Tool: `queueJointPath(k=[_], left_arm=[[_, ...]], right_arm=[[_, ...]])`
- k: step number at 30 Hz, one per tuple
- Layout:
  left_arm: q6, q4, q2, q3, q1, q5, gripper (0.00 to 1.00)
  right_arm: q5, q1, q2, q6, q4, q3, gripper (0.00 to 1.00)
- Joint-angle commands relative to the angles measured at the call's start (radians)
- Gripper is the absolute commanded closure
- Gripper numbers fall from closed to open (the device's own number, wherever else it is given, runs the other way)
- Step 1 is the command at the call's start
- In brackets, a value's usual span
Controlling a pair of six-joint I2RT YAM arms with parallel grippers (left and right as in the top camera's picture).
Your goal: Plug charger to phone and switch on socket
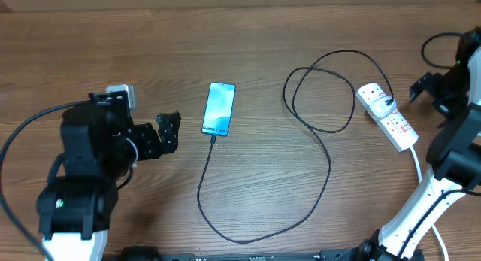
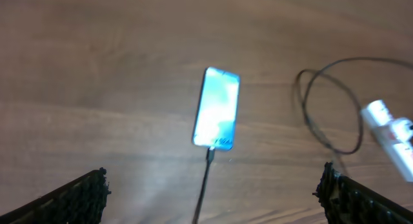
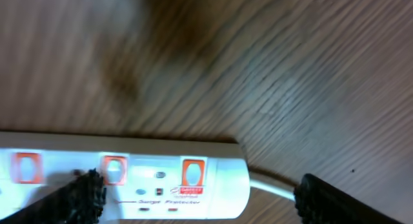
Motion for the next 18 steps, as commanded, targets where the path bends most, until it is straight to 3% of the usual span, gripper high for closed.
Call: queueJointPath(k=[1,18], left_arm=[[-0.031,0.006,0.026,-0.016,-0.006,-0.031,0.0],[-0.031,-0.034,0.19,-0.016,-0.006,0.034,0.0]], right_arm=[[-0.06,0.004,0.004,-0.103,0.05,-0.081,0.11],[-0.175,0.004,0.004,-0.19,0.132,-0.182,0.11]])
